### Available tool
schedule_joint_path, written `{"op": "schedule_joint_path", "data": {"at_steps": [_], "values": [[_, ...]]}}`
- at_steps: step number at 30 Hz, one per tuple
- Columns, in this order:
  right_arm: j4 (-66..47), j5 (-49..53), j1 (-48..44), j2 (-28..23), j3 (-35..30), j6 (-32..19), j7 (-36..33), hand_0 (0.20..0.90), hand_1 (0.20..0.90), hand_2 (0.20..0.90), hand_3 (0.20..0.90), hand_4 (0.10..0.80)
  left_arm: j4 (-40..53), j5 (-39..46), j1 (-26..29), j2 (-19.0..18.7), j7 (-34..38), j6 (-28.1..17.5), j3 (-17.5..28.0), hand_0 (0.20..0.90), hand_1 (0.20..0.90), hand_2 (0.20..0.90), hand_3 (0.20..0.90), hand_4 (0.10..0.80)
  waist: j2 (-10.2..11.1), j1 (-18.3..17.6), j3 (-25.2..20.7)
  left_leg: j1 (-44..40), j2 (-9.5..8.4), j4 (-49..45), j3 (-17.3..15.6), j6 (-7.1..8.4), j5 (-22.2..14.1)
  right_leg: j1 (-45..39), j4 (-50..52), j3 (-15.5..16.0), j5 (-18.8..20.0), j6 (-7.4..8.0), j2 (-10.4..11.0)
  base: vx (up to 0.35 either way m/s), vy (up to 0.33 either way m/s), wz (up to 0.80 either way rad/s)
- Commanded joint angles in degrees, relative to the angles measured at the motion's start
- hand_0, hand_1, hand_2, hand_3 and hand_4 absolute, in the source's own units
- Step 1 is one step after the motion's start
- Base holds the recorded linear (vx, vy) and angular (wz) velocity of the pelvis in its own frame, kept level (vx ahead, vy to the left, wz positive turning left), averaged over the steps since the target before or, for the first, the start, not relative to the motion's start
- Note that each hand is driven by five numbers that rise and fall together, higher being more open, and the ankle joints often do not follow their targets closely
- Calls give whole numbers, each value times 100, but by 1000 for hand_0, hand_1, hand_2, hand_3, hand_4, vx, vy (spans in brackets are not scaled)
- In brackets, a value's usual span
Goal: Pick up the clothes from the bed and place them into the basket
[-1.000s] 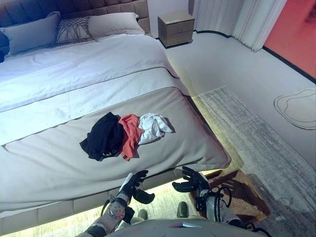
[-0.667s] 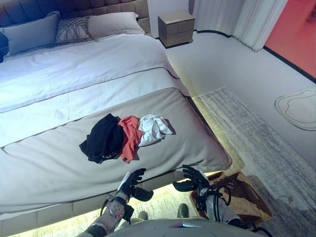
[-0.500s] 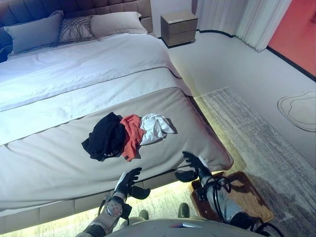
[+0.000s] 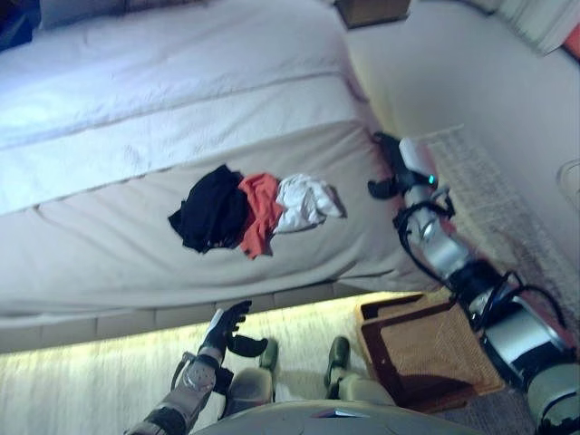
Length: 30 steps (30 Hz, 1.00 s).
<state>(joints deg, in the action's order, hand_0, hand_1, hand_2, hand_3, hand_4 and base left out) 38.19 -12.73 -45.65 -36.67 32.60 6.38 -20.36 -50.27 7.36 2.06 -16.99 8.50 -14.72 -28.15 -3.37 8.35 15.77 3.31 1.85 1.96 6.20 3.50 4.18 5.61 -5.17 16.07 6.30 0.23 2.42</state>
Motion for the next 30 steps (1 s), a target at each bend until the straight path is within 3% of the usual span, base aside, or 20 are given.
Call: {"op": "schedule_joint_path", "data": {"at_steps": [1,7,16,21,30], "values": [[66,-70,-1250,-450,353,-37,185,900,900,900,900,800,550,152,330,-458,242,-635,-187,900,900,900,900,800,107,295,417,442,-333,-197,111,-273,-43,51,936,-44,-512,182,494,-140,75,30],[941,-65,-2356,-604,903,173,296,900,900,900,900,800,1195,541,353,-701,271,-822,-219,900,900,900,900,800,-122,611,894,1151,-515,-742,318,-263,-78,591,1346,173,-629,112,584,-107,55,17],[1141,-86,-3244,-662,1269,607,587,900,900,900,900,800,2103,1386,513,-1018,172,-893,-49,900,900,900,900,800,-209,857,1393,1905,-686,-1107,378,-371,-6,1329,1791,294,-622,172,640,-91,5,7],[1106,-172,-3409,-622,1339,776,598,900,900,900,900,800,2496,1807,413,-1040,76,-836,92,900,900,900,900,800,-173,984,1402,2315,-734,-1355,409,-383,-128,1738,2121,301,-781,214,652,7,-25,5],[1191,240,-3792,-527,1304,1013,799,900,900,900,900,800,3025,2006,183,-1154,36,-856,162,900,900,900,900,800,-322,1171,1402,3142,-901,-1994,459,-463,-218,2577,2960,314,-1024,158,858,-11,29,7]]}}
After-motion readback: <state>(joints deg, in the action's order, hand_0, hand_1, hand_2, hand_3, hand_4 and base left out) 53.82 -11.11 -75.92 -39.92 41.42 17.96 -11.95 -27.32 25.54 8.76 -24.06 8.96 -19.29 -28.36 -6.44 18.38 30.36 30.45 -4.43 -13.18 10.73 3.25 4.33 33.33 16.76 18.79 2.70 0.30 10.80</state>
